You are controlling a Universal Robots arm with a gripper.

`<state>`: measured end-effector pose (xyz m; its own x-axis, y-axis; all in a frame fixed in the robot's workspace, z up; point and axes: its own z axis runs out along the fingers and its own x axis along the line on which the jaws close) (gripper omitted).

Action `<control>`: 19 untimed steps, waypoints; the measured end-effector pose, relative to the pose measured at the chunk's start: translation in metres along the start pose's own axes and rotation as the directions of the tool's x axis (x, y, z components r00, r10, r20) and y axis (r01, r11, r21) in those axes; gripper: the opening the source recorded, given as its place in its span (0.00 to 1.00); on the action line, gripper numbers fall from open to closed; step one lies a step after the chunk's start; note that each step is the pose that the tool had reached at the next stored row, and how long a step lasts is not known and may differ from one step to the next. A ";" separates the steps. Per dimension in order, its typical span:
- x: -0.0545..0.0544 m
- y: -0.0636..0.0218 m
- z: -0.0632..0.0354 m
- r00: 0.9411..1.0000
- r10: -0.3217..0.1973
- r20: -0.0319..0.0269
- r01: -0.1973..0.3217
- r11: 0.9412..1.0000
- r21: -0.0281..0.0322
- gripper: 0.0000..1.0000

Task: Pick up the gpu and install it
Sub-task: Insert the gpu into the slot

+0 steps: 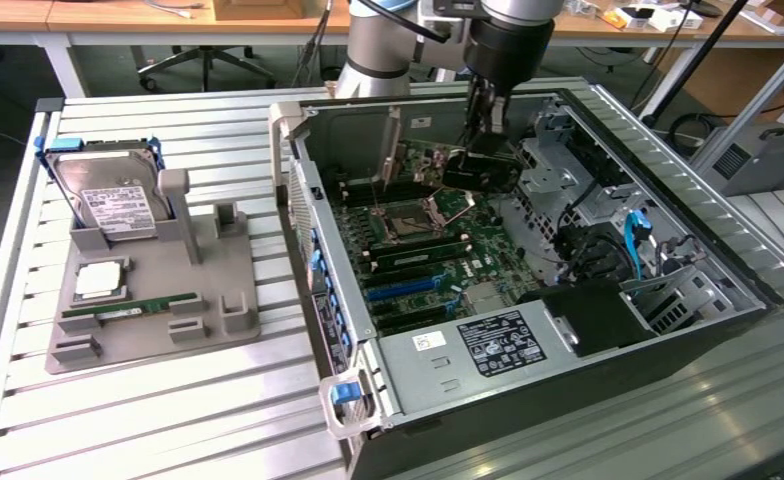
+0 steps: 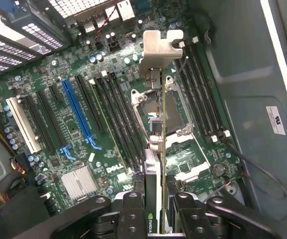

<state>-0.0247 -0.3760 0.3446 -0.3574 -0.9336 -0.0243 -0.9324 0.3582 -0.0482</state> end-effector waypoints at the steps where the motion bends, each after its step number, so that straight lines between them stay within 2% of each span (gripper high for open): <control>1: 0.000 0.0000 0.0001 1.000 -0.012 0.001 0.012 1.000 0.000 0.27; 11: 0.000 0.0000 0.0005 0.997 -0.082 0.004 0.082 0.997 -0.002 0.27; 19: 0.000 0.0000 0.0008 0.988 -0.153 0.007 0.153 0.988 -0.003 0.27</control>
<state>-0.0247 -0.3760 0.3438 -0.2099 -0.9775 -0.0233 -0.9763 0.2108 -0.0485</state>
